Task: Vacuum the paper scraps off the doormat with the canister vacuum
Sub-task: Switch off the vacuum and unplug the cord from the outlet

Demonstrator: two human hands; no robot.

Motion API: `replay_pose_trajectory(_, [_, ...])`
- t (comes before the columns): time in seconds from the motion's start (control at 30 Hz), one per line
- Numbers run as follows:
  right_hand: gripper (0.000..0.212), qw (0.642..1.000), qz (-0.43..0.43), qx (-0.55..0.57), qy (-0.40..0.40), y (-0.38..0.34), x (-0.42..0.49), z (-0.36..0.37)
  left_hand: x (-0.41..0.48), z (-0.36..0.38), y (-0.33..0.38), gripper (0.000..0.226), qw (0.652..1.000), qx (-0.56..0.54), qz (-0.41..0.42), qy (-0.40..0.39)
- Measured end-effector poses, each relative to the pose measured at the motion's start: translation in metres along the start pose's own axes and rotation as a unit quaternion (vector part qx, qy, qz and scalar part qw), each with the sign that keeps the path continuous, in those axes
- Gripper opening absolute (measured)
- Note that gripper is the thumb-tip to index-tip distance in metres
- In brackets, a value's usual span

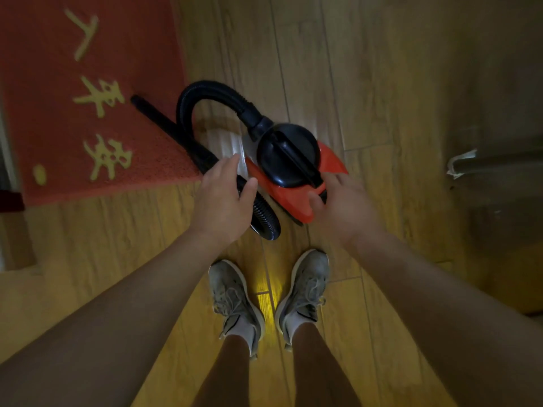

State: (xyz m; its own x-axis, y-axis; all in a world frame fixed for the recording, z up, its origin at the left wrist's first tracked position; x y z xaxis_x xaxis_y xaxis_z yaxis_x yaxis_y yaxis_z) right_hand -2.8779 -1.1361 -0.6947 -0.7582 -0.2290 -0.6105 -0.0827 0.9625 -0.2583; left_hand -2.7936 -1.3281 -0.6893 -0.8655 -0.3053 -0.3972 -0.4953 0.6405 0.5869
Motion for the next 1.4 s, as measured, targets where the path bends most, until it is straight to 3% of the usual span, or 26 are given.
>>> replay_pose_trajectory(0.23, [0.048, 0.998, -0.034, -0.028, 0.032, -0.042, -0.041, -0.062, -0.009, -0.048, 0.042, 0.055, 0.992, 0.115, 0.039, -0.040])
replay_pose_trajectory(0.37, [0.038, 0.996, -0.056, -0.028, 0.067, -0.069, -0.068, -0.114, -0.011, -0.091, 0.080, 0.056, 0.990, 0.116, 0.059, -0.058])
replay_pose_trajectory(0.6, [0.037, 0.985, -0.101, -0.050, 0.132, -0.119, -0.128, -0.203, -0.027, -0.186, 0.146, 0.044, 0.979, 0.173, 0.101, -0.021])
replay_pose_trajectory(0.77, [0.043, 0.978, -0.109, -0.082, 0.157, -0.152, -0.170, -0.268, -0.056, -0.261, 0.188, 0.051, 0.974, 0.201, 0.106, 0.002])
replay_pose_trajectory(1.1, [0.047, 0.969, -0.115, -0.083, 0.204, -0.206, -0.280, -0.401, -0.133, -0.408, 0.274, 0.054, 0.970, 0.182, 0.141, 0.076])
replay_pose_trajectory(1.4, [0.048, 0.956, -0.118, -0.080, 0.255, -0.240, -0.361, -0.473, -0.197, -0.495, 0.340, 0.054, 0.961, 0.179, 0.177, 0.113])
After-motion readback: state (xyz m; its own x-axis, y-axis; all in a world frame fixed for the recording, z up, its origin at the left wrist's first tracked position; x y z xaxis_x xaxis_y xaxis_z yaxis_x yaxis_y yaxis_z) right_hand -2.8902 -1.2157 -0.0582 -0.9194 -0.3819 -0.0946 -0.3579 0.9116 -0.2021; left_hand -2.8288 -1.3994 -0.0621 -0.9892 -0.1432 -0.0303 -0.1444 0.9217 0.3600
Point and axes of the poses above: each hand's wrist, its own x-axis towards the middle knuckle, its own z-axis out of the palm, y = z × x, the point moved 3 cm from there along x, towards the middle knuckle, and after that the axes turned 8 degrees about z, right-handed, at the moved point
